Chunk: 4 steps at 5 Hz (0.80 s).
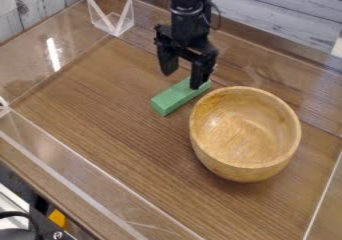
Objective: Remove the green block from inside the brown bowl and put it on the table
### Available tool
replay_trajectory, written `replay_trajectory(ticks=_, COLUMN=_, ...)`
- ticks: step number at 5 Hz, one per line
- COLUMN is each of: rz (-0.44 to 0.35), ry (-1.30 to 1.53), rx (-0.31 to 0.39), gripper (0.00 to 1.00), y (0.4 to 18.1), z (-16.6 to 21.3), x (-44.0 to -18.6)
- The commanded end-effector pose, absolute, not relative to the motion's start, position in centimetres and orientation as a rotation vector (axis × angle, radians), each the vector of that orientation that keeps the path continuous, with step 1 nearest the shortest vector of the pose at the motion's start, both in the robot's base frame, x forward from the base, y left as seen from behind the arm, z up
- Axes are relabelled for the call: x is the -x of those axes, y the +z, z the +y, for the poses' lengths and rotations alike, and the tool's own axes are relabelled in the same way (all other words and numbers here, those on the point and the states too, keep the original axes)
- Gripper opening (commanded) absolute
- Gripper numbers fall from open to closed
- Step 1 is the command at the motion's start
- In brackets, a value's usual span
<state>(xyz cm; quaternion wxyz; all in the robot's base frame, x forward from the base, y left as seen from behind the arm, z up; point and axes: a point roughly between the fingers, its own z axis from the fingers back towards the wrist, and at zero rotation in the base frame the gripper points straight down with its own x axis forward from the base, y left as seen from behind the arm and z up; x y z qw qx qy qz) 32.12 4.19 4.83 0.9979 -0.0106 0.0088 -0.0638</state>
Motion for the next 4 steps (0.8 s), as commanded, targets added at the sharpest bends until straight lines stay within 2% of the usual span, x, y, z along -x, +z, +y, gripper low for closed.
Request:
replay_trajectory(ticks=1, rz=-0.049, ry=-0.099, rx=0.0, gripper=1.0, y=6.6, z=5.8, x=-32.2)
replay_trajectory(ticks=2, rz=-0.042, ry=-0.08, rx=0.001, gripper=1.0, y=6.4, z=6.5, x=-32.1)
replay_trajectory(ticks=4, rz=-0.028, ry=-0.029, rx=0.008, gripper=1.0, y=9.7, z=7.9, x=-33.1)
